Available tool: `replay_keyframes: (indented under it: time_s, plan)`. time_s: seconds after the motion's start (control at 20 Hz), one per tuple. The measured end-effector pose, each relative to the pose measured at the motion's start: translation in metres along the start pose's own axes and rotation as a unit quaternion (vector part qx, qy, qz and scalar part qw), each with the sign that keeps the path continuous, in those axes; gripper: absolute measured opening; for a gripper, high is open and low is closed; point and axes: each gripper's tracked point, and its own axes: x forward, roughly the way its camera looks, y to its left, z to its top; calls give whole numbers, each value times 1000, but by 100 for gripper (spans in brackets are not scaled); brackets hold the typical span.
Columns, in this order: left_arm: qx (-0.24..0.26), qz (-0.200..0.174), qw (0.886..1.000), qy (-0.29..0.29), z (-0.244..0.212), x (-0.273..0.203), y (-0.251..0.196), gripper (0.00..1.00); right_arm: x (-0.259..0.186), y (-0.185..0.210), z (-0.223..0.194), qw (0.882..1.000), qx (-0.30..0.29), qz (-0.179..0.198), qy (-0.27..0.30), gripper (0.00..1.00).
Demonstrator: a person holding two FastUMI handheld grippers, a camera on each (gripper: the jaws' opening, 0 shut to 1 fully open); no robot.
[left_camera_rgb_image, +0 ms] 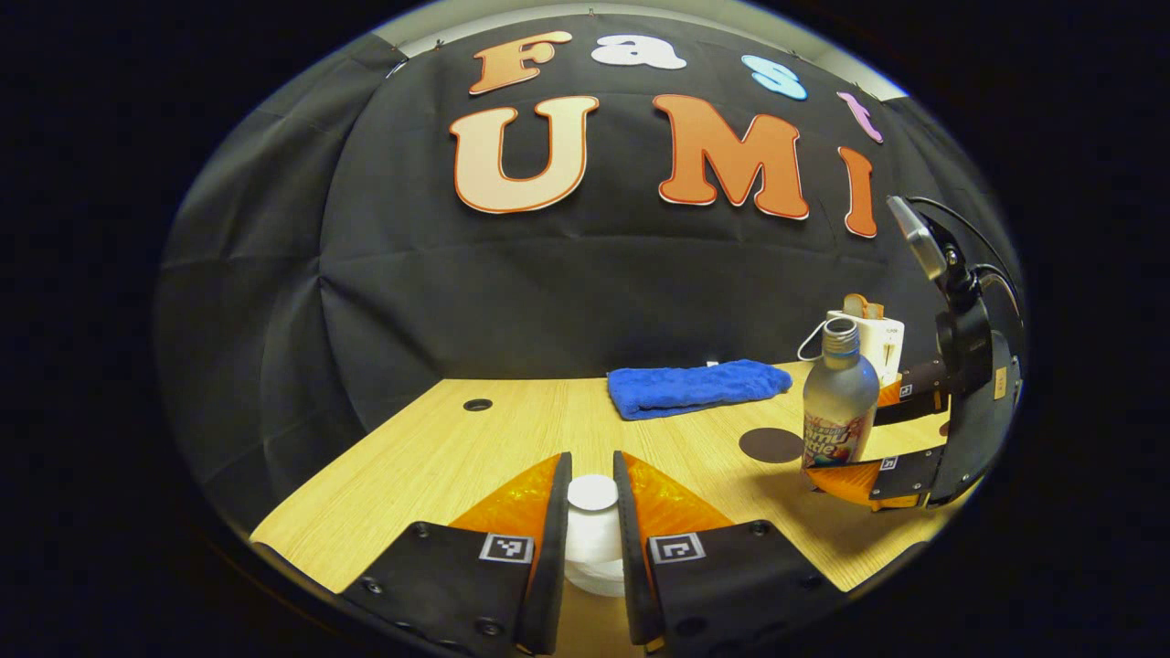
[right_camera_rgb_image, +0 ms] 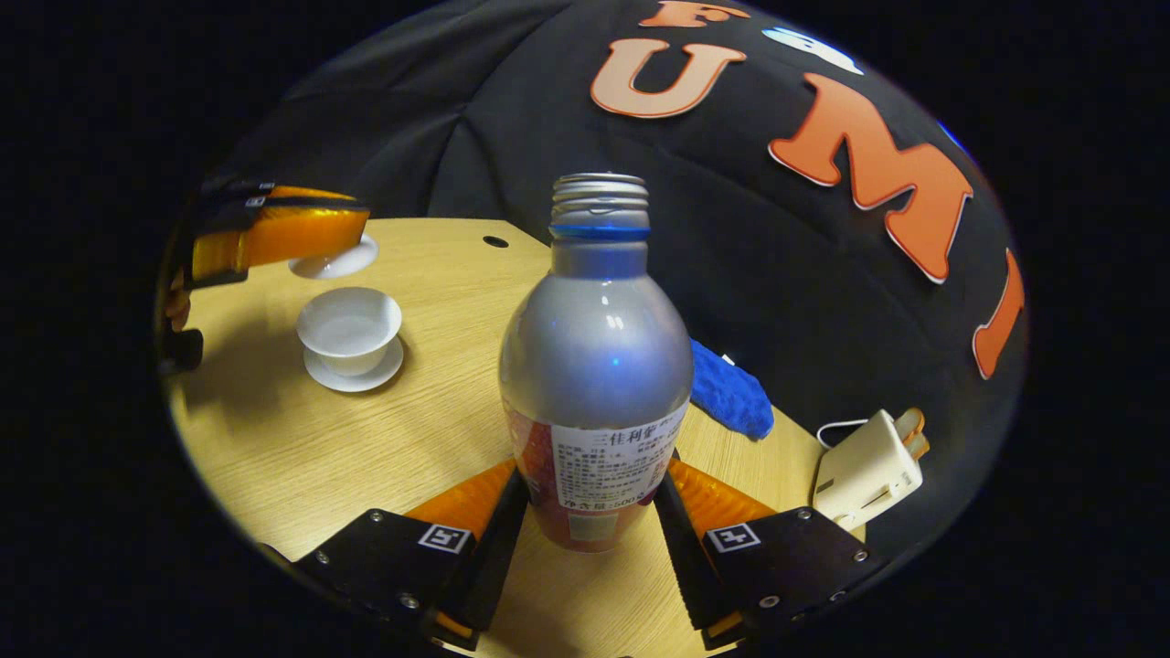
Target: Open the teacup lid with one hand, grasp the water bottle and pour water into the teacup with the other hand; after pouring, place the water bottle on the coaster and then close the teacup lid.
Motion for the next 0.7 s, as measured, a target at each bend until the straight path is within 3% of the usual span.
replay_keyframes:
  time_s: [0.1, 0.15, 0.45, 0.5, 0.7]
  plan:
    - [-2, -2, 1000, 6, -7, 4, -6, 27, 2, -2, -3, 1000, 27, 2, -3, 79]
    - [-3, -3, 1000, 10, -9, 5, -8, 32, 3, -3, -5, 999, 39, 2, -4, 79]
    - [-5, -8, 999, 37, -32, 12, -17, 32, 10, -9, -8, 996, 86, -10, -5, 78]
    - [-5, -10, 999, 39, -35, 13, -20, 28, 11, -10, -6, 995, 94, -11, -7, 79]
    - [2, -5, 999, 47, -43, 17, -21, 32, 21, -12, 3, 992, 125, -8, -30, 78]
